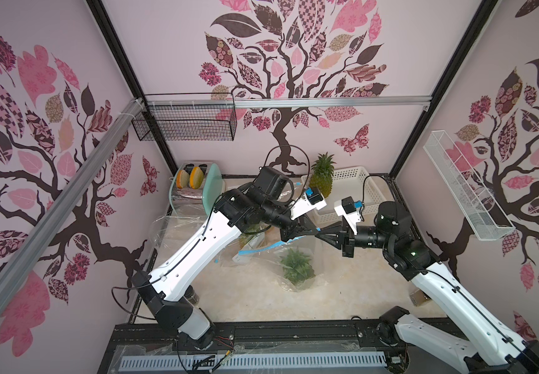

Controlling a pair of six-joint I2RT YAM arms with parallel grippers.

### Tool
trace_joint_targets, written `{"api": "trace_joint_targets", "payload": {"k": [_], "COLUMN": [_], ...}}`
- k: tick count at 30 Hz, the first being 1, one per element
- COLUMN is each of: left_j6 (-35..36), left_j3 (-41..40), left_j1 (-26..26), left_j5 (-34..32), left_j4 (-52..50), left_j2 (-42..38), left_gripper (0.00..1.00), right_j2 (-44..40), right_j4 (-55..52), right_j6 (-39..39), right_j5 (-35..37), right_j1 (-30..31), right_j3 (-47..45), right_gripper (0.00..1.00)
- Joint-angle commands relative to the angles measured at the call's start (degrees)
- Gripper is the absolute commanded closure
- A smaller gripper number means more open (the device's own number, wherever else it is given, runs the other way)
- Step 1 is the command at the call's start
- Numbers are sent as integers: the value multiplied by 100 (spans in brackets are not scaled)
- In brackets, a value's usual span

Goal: Open the zip-top bag and take out the pineapple
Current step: Unzip the zipper on the zipper food storage bag.

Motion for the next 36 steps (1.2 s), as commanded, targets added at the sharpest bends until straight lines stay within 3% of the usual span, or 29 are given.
{"api": "trace_joint_targets", "payload": {"k": [1, 21, 31, 36], "left_j6": [40, -13, -166, -213], "left_j3": [-123, -719, -1026, -1001], "left_j1": [-33, -34, -20, -10], "left_j5": [157, -713, -1478, -1546], "left_j4": [-219, -388, -472, -429], "left_j2": [-156, -474, -619, -684], "left_gripper": [100, 100, 100, 100], "right_j2": [-109, -418, -553, -475], "right_j4": [463, 820, 857, 943], "right_j6": [170, 459, 528, 593], "right_j5": [554, 980, 1010, 910], "right_j1": [-9, -20, -85, -103], "right_j3": [18, -173, -232, -261], "right_gripper": [100, 100, 100, 100]}}
